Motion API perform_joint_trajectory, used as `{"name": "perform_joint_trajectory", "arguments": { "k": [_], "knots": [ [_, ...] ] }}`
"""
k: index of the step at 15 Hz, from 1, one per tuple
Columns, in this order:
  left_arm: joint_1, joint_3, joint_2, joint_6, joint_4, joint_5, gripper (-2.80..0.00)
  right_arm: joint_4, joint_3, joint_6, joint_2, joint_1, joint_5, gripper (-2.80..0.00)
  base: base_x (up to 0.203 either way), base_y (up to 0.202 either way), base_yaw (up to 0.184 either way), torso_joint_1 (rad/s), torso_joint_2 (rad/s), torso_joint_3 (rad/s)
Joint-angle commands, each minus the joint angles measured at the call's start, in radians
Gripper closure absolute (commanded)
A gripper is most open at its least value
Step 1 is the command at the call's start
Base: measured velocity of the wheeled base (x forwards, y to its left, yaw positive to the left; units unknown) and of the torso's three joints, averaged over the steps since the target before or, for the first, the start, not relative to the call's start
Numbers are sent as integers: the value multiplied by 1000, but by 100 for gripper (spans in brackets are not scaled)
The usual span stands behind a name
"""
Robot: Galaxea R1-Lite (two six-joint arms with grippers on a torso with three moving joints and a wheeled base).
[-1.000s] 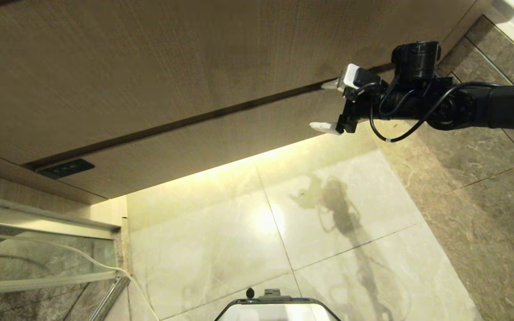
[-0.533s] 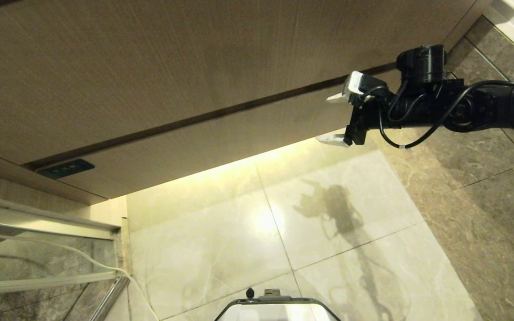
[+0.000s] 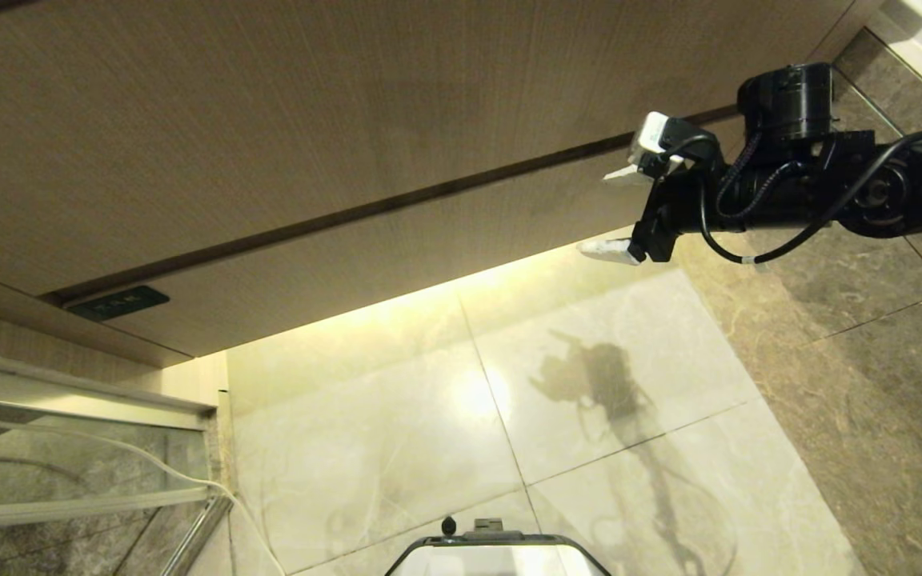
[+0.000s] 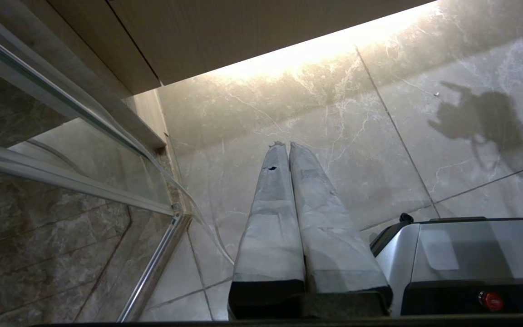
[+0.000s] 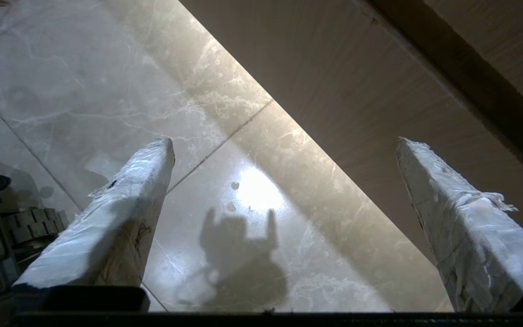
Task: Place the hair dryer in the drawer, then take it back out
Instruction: Pull open the drawer
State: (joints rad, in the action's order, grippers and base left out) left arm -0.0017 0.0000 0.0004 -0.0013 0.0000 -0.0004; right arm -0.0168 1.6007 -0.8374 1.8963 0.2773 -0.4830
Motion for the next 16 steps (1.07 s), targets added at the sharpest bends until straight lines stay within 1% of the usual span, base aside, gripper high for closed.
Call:
{"name": "perform_joint_trajectory", "arguments": {
  "k": [1, 5, 16],
  "knots": [
    [0, 0, 0, 0, 0, 0, 0, 0, -35, -6, -47, 8, -5, -280, 0, 0, 0, 0, 0, 0],
    [0, 0, -1, 0, 0, 0, 0, -2, -90, -9, -83, 6, -6, -280, 0, 0, 0, 0, 0, 0],
    [0, 1, 0, 0, 0, -1, 0, -9, -118, -6, -98, 5, -5, -280, 0, 0, 0, 0, 0, 0]
  ]
}}
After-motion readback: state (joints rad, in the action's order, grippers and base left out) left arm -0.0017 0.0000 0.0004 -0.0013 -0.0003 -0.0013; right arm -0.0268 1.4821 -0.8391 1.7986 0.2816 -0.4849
